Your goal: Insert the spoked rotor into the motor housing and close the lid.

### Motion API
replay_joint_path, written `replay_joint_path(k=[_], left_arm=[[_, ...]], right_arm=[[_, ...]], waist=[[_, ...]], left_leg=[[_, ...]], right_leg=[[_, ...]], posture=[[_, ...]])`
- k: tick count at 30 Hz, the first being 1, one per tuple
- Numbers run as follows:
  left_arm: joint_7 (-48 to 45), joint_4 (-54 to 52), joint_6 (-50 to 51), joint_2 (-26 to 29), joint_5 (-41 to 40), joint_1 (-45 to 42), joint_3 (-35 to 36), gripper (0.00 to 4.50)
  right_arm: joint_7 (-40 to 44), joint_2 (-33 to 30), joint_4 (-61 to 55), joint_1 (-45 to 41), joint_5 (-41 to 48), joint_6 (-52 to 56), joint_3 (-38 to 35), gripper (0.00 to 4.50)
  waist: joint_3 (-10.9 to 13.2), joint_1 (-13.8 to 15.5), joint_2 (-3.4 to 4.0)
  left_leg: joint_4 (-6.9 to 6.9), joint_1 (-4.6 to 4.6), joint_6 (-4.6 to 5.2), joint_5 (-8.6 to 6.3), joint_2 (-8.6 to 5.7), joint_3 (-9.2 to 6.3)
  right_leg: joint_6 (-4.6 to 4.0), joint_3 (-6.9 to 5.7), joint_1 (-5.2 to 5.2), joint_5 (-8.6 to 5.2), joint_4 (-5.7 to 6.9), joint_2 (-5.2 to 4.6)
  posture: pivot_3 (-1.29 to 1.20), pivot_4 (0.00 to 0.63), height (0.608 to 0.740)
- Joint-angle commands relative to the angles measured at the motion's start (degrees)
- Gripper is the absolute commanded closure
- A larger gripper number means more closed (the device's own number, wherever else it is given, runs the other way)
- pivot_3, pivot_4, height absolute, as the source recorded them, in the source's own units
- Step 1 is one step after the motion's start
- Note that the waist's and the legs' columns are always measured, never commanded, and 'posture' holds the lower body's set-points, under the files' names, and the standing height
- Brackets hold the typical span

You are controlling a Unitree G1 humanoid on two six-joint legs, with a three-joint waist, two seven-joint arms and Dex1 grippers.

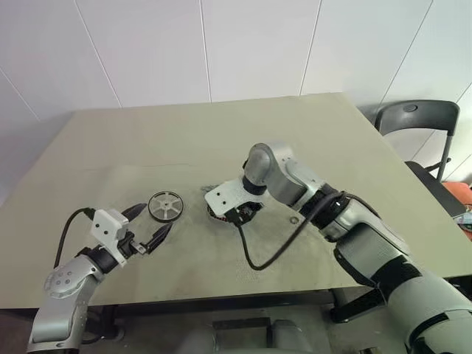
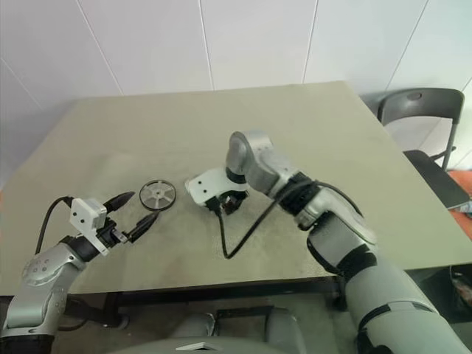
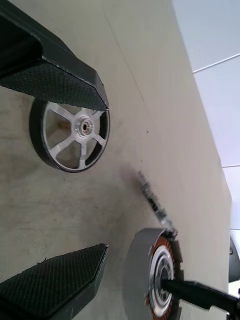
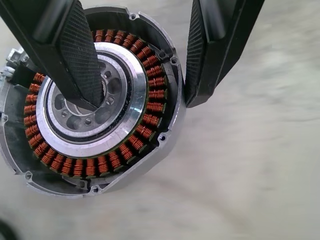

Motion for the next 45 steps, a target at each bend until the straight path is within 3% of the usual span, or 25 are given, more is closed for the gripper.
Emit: replay_joint_path(k=[1,11,21,28,31,36,40,45], left_arm=[[-0.1,-0.7,-0.6,0.8,0.0,-1.1,0.4,0.0],[0.6,-0.2,-0.7,1.1,0.7,-1.0,0.5,0.0],[1.3,-0.3,-0.7,1.0,0.9,-0.7,0.7,0.0],[1.5,0.1,-0.8,0.7,1.1,-1.1,0.5,0.0],[1.5,0.2,-0.8,0.8,1.1,-1.2,0.5,0.0],[1.2,-0.1,-1.4,0.7,0.9,-1.2,0.6,0.0],[0.4,-1.1,-0.7,0.7,-2.0,-1.8,1.8,0.0],[-0.2,-0.7,-0.7,1.4,-2.2,-1.8,2.0,0.0]], right_arm=[[1.5,-3.2,-7.9,-0.1,4.4,2.9,0.6,2.4],[1.5,-3.4,-13.7,2.2,8.4,9.8,3.2,2.4],[0.4,-0.5,-10.0,3.6,8.7,9.8,4.0,2.4],[-0.1,0.1,-10.4,3.1,9.1,10.7,3.3,0.1],[-0.3,0.8,-11.0,2.2,10.4,13.0,1.8,0.02],[0.3,1.2,-10.6,-1.3,18.6,21.2,-7.3,0.02],[-0.7,-2.2,-10.0,0.2,24.6,23.9,-14.9,0.02],[-12.9,0.1,-9.4,7.7,33.5,26.7,-30.9,0.02]], waist=[[0.0,-0.1,0.0],[0.0,0.0,-0.01],[0.0,0.0,-0.02],[0.0,0.0,-0.05],[0.0,0.0,-0.05],[0.0,0.0,-0.05],[-0.2,0.3,-0.26],[-0.2,0.1,-0.39]], left_leg=[[0.0,0.0,0.0,0.0,0.01,0.01],[0.02,-0.04,-0.01,0.01,0.03,0.02],[0.03,-0.01,-0.02,0.01,0.04,0.02],[0.03,0.01,-0.03,0.02,0.04,0.02],[0.03,0.03,-0.04,0.02,0.04,0.01],[0.04,0.02,-0.04,0.03,0.04,0.01],[0.03,0.03,-0.05,0.03,0.04,0.01],[0.04,-0.01,-0.05,0.03,0.03,0.04]], right_leg=[[-0.01,0.0,-0.02,0.01,0.01,0.0],[-0.03,0.0,-0.03,0.03,-0.01,0.01],[-0.04,0.0,-0.02,0.05,0.0,0.02],[-0.05,0.0,-0.01,0.06,0.0,0.02],[-0.05,0.0,0.02,0.07,0.01,0.02],[-0.06,0.0,0.01,0.08,0.01,0.03],[-0.08,0.0,0.02,0.1,0.01,0.03],[-0.06,-0.01,0.08,0.14,-0.11,0.01]], posture=[[0.0,0.0,0.74],[0.0,0.0,0.74],[0.0,0.0,0.74],[0.0,0.0,0.74],[0.0,0.0,0.74],[0.0,0.0,0.74],[0.0,0.0,0.74],[0.0,0.0,0.74]])
